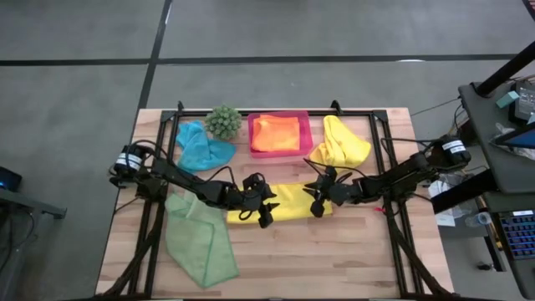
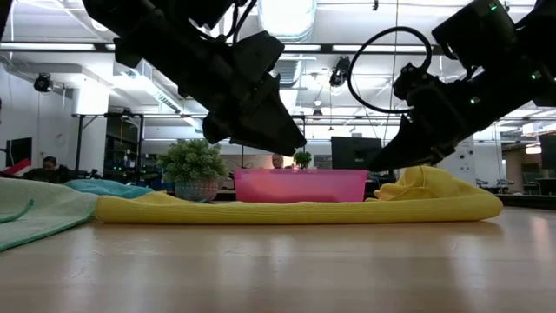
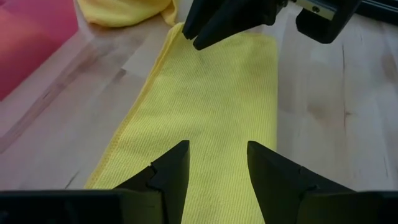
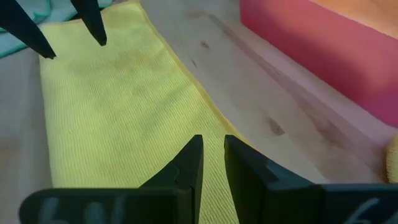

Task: Fold microfiber towels
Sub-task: Fold the bottom yellow microfiber towel

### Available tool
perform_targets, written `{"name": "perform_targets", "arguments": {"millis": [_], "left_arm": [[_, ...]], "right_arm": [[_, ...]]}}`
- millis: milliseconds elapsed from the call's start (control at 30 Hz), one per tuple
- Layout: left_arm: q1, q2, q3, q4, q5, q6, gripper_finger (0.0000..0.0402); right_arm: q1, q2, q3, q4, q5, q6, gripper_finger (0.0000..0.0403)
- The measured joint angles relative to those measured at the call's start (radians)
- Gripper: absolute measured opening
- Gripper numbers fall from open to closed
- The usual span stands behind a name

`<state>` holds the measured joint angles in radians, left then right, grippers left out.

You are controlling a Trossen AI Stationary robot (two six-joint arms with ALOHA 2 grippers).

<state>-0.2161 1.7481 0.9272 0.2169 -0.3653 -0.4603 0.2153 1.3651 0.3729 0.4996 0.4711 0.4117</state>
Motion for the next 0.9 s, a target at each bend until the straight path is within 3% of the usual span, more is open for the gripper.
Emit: {"name": "perform_targets", "arguments": {"millis": [267, 500, 700, 900], "left_arm": [[0.000, 0.000, -0.002, -0.002, 0.000, 0.002, 0.0146], [0.000, 0.000, -0.002, -0.002, 0.000, 0.002, 0.0146], [0.000, 0.000, -0.007, -0.012, 0.001, 0.001, 0.0146], [0.000, 0.000, -0.027, -0.027, 0.001, -0.017, 0.0146]], "right_arm": [[0.000, -0.038, 0.000, -0.221, -0.099, 0.212, 0.0057], [0.003, -0.168, 0.000, -0.413, -0.256, 0.342, 0.0057], [0.003, -0.304, 0.000, -0.545, -0.296, 0.418, 0.0057], [0.002, -0.407, 0.000, -0.730, -0.315, 0.595, 0.0058]]}}
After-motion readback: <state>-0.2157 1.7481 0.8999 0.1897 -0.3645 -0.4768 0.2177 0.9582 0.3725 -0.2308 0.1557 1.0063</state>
